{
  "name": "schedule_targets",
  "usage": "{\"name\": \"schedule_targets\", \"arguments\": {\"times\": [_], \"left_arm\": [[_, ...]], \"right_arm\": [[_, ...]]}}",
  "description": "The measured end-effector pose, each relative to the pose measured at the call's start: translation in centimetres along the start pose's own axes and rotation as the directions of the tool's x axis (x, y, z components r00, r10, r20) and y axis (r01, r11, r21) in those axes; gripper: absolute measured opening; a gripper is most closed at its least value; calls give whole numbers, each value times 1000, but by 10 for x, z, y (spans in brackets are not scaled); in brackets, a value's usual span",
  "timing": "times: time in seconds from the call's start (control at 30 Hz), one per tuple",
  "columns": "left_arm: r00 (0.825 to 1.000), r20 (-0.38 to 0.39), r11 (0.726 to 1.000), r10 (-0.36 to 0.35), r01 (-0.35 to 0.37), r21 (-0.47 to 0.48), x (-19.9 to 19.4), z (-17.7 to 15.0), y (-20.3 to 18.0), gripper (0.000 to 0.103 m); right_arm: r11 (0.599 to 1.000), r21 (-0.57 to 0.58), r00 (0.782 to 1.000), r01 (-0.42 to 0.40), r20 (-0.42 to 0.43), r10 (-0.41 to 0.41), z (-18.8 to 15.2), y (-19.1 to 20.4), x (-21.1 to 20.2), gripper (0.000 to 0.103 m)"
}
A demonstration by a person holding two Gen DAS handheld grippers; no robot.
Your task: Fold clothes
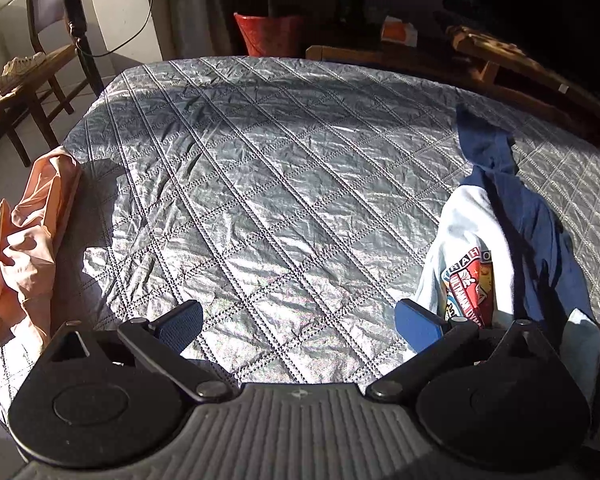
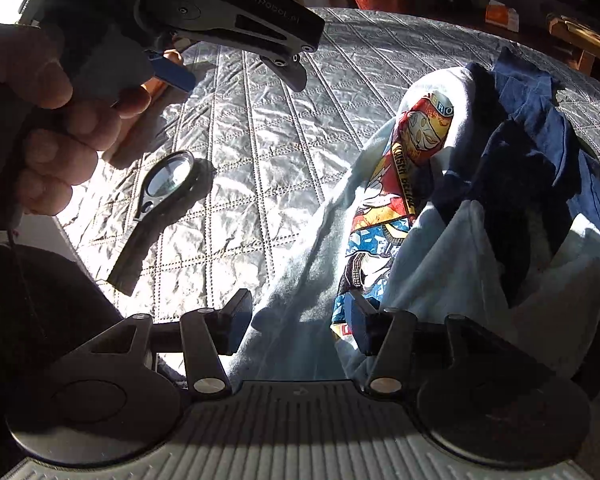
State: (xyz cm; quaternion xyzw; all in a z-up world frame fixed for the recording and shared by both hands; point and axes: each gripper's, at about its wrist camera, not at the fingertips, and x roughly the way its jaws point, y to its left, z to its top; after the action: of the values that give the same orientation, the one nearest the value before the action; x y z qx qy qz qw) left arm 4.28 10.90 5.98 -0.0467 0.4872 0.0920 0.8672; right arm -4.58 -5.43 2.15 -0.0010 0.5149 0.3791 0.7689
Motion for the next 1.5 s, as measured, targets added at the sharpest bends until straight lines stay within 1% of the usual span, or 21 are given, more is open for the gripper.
{"name": "schedule_targets", "arguments": {"times": [0.1, 0.2, 0.27, 0.33, 0.4, 0.5, 0.6, 0.67, 0.7, 0.73, 0.8, 0.87, 0.9, 0.97, 1.07, 1.2, 1.3, 1.37, 1.4, 1.47, 1.5], "left_arm": [[1000, -2, 1000, 1, -1, 2, 1, 0, -1, 102], [1000, -4, 1000, 6, -6, -5, 1, 1, 1, 102], [1000, -6, 1000, 12, -12, -22, 1, 1, 5, 102], [1000, -7, 999, 17, -17, -40, 2, 2, 9, 102], [1000, -9, 998, 23, -23, -57, 2, 3, 13, 102], [1000, -16, 998, 22, -23, -63, 3, 3, 13, 102], [1000, -19, 998, 21, -22, -57, 5, 3, 10, 102], [1000, -21, 998, 22, -23, -53, 6, 3, 8, 102], [999, -25, 998, 22, -23, -51, 7, 3, 7, 102], [999, -28, 998, 22, -23, -51, 8, 3, 6, 102], [999, -30, 999, 22, -23, -49, 9, 3, 4, 102], [999, -30, 999, 20, -22, -47, 9, 3, 2, 102], [999, -30, 999, 19, -21, -45, 9, 3, 2, 102], [999, -31, 999, 18, -19, -42, 9, 2, 0, 102], [999, -33, 999, 18, -19, -40, 9, 2, -2, 102], [999, -38, 999, 19, -20, -41, 11, 2, -4, 102], [999, -38, 999, 18, -19, -39, 10, 2, -5, 102], [999, -37, 999, 17, -19, -42, 10, 2, -4, 102], [999, -36, 999, 17, -19, -43, 10, 2, -4, 102], [999, -38, 999, 17, -19, -49, 10, 2, -3, 102], [999, -39, 998, 17, -19, -52, 11, 2, -2, 102]], "right_arm": [[999, 28, 1000, -22, -14, 22, 0, -3, 5, 59], [988, 86, 987, -131, 103, 122, 6, -10, -23, 71], [987, 129, 975, -94, 214, 64, 19, -26, -52, 73], [981, 193, 950, 29, 299, -87, 35, -50, -75, 74], [926, 299, 886, 231, 329, -328, 55, -77, -93, 78], [845, 446, 818, 295, 339, -465, 77, -123, -103, 78], [800, 467, 817, 378, 239, -525, 97, -152, -80, 79], [803, 425, 835, 417, 171, -524, 101, -156, -54, 81], [814, 417, 862, 403, 125, -491, 99, -160, -40, 82], [815, 412, 871, 408, 93, -483, 96, -162, -29, 83], [816, 401, 884, 417, 32, -467, 90, -166, -8, 78], [820, 347, 867, 456, 37, -498, 85, -168, -4, 21], [823, 336, 862, 458, 59, -503, 83, -168, -8, 11], [815, 363, 846, 452, 116, -521, 81, -171, -26, 11], [789, 437, 788, 432, 242, -566, 85, -179, -67, 12], [637, 476, 542, 607, 338, -769, 90, -177, -126, 12], [446, 519, 334, 729, 299, -894, 78, -185, -144, 19], [308, 554, 191, 773, 260, -947, 63, -192, -151, 33], [301, 587, 197, 751, 236, -952, 52, -198, -155, 34], [369, 622, 284, 690, 236, -929, 34, -201, -157, 42], [449, 604, 354, 658, 278, -893, 28, -194, -152, 42]]}}
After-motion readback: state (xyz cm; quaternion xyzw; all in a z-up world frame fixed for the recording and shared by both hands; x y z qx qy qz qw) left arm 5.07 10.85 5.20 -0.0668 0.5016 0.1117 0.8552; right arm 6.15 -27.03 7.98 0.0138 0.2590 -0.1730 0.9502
